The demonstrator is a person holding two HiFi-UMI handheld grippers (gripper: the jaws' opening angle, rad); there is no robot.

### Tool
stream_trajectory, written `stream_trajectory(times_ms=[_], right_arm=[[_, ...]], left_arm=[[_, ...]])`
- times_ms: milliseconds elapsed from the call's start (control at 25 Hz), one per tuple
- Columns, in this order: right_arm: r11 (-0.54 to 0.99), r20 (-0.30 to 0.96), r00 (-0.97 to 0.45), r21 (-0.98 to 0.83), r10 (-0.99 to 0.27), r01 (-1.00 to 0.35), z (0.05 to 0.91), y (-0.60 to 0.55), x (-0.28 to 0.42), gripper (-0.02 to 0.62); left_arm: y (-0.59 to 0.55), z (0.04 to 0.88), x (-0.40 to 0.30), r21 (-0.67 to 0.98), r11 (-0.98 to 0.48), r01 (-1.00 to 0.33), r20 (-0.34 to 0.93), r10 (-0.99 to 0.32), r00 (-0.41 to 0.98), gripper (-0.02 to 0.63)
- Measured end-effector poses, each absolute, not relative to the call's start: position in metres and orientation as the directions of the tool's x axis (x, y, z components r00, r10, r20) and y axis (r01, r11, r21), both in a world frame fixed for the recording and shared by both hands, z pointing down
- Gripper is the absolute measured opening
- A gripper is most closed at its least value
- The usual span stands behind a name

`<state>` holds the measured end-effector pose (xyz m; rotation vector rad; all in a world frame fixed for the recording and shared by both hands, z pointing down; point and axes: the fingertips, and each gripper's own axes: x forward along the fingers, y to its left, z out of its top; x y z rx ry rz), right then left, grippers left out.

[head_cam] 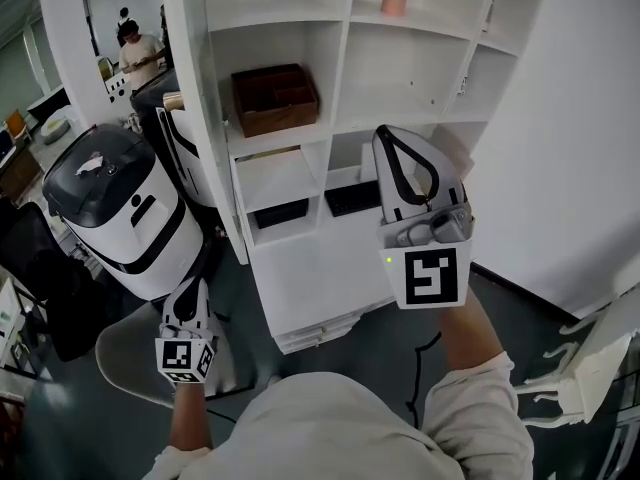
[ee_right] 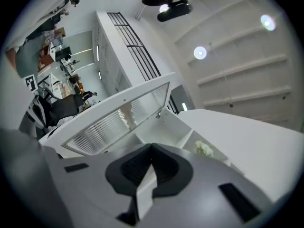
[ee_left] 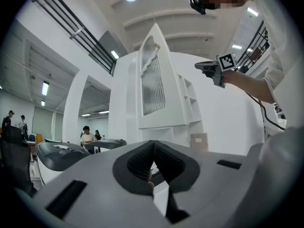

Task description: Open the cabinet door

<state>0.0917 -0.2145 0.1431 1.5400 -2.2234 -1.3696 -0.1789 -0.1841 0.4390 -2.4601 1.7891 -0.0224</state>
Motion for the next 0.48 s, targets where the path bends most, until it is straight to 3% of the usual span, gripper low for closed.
stream_trajectory(times_ms=[480], right_arm=[[0.155,-0.308,-0.361,0.531,-0.88,-0.833,0.224,-0.219,0.159,0.003]], left_arm=[[-0.21,0.432,-0.162,-0.1,-0.344,-0.934,-0.059,-0.935,0.35,0.0]])
